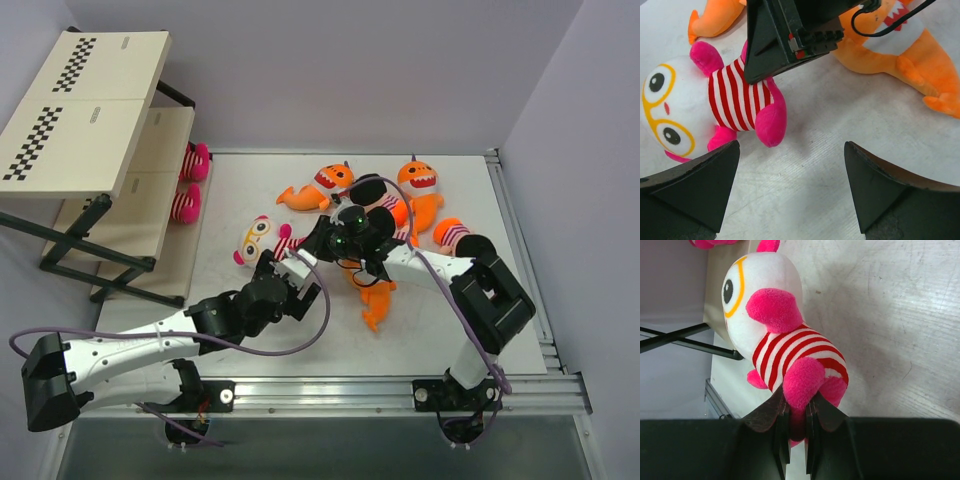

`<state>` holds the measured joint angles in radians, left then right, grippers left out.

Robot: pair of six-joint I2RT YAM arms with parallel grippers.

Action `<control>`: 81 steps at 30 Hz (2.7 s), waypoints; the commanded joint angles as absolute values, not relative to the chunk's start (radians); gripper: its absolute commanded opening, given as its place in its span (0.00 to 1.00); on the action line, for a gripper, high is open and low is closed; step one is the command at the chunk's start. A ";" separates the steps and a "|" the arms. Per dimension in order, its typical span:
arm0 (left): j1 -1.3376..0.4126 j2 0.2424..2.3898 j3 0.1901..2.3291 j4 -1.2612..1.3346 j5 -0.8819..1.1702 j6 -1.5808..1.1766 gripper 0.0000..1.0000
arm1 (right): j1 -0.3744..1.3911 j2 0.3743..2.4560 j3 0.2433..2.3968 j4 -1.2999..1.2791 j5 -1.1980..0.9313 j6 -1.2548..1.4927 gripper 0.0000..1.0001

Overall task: Place and organize the stuffed toys onto the shelf
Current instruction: Pass the stuffed toy from the right arm to the left

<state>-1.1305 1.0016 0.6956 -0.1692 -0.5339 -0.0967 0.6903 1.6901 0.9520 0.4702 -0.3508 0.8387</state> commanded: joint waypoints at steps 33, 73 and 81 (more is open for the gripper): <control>-1.147 1.292 0.920 -0.413 -0.781 -0.284 0.84 | 0.707 1.623 0.948 0.603 -0.488 0.937 0.00; -1.134 1.324 0.900 -0.440 -0.859 -0.212 0.03 | 0.704 1.545 0.923 0.528 -0.378 0.856 0.57; -1.120 1.305 0.913 -0.478 -0.873 -0.195 0.02 | 0.572 1.441 0.931 0.419 -0.344 0.779 0.82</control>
